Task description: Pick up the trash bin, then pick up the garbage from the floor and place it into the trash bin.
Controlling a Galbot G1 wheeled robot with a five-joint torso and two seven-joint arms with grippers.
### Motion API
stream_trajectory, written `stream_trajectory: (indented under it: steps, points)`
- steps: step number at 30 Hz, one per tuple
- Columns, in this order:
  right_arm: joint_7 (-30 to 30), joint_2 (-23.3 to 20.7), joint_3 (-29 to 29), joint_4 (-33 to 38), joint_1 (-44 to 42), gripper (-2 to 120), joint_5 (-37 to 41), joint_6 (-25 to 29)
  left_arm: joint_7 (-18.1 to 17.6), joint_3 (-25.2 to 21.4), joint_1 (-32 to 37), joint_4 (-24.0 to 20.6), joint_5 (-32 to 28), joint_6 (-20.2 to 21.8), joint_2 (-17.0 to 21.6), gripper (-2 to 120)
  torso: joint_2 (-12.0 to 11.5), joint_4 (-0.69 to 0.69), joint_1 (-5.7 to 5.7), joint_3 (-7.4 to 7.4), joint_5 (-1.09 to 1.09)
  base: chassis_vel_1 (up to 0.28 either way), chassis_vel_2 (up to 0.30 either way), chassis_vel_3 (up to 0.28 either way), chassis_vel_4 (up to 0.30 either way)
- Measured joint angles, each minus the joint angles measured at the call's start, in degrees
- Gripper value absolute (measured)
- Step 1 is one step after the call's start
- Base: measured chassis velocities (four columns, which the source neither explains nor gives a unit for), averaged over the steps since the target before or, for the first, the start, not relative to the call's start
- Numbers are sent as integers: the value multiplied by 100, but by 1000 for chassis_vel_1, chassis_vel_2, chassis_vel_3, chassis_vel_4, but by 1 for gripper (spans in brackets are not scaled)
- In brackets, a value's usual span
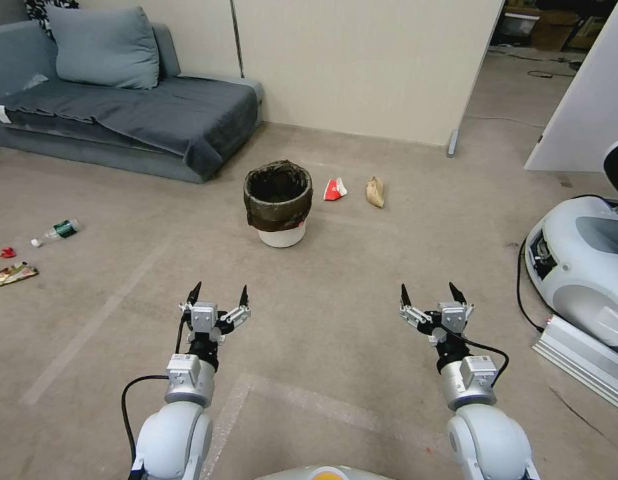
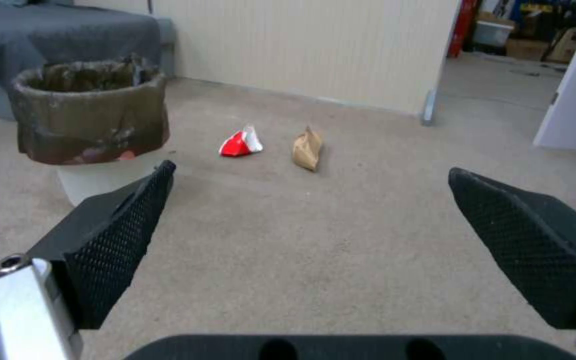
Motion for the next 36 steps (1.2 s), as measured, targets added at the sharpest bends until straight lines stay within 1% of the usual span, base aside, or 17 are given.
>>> stream_trajectory:
  steps: [20, 21, 22, 23, 24, 25, 26, 27, 28, 29, 30, 31, 34, 35, 36]
  points:
    - [73, 17, 29, 74, -19, 100, 3, -71, -19, -4, 2, -40, -28, 58, 19, 100, 0, 1, 0, 0, 1, 0, 0, 0, 0]
    - [209, 53, 100, 247, -69, 100, 18, -227, -42, -17, 2, -80, -55, 109, 43, 100, 0, 1, 0, 0, 3, 0, 0, 0, 0]
    - [457, 122, 231, 555, -148, 100, 49, -492, -44, -15, 2, -81, -52, 101, 38, 100, 0, 1, 0, 0, 1, 0, 0, 0, 0]
    - [802, 217, 409, 969, -268, 100, 91, -860, -72, -18, 4, -134, -98, 210, 74, 100, 0, -1, 0, 0, -4, 0, 0, 0, 0]
    - [802, 217, 409, 969, -268, 100, 91, -860, -72, -18, 4, -134, -98, 210, 74, 100, 0, -1, 0, 0, -4, 0, 0, 0, 0]
    - [984, 263, 504, 1189, -326, 100, 112, -1051, -151, -43, 3, -259, -190, 409, 147, 100, 1, -3, 0, -1, -2, 0, 0, 0, 0]
    - [1042, 282, 532, 1255, -348, 100, 107, -1117, -237, -69, 7, -390, -301, 655, 234, 100, 1, -2, 0, -1, 0, 0, 0, 0, 0]
    - [1042, 282, 532, 1255, -348, 100, 107, -1117, -237, -69, 7, -390, -301, 655, 234, 100, 1, -2, 0, -1, 0, 0, 0, 0, 0]
    - [1049, 281, 545, 1260, -347, 100, 53, -1117, -319, -97, 9, -511, -403, 875, 307, 100, 0, 0, 0, -1, 1, 0, 0, 0, 0]
    - [1044, 281, 549, 1261, -347, 100, 2, -1095, -451, -137, 11, -713, -563, 1222, 428, 100, 0, 1, 0, -1, 1, 0, 0, 0, 0]
    - [1035, 281, 551, 1261, -348, 100, -14, -1084, -542, -167, 14, -850, -680, 1479, 515, 100, 0, 1, 0, -1, 1, 0, 0, 0, 0]
    - [1035, 281, 551, 1261, -348, 100, -14, -1084, -542, -167, 14, -850, -680, 1479, 515, 100, 0, 1, 0, -1, 1, 0, 0, 0, 0]
    - [1007, 277, 558, 1259, -340, 100, -27, -1063, -756, -233, 19, -1187, -950, 2065, 718, 100, 0, 0, 0, -1, 0, 0, 0, 0, 0]
    - [1007, 277, 558, 1259, -340, 100, -27, -1063, -756, -233, 19, -1187, -950, 2065, 718, 100, 0, 0, 0, -1, 0, 0, 0, 0, 0]
    - [1005, 275, 559, 1256, -337, 100, -27, -1060, -839, -258, 21, -1303, -1049, 2281, 797, 100, 0, 0, 0, -1, 0, 0, 0, 0, 0]
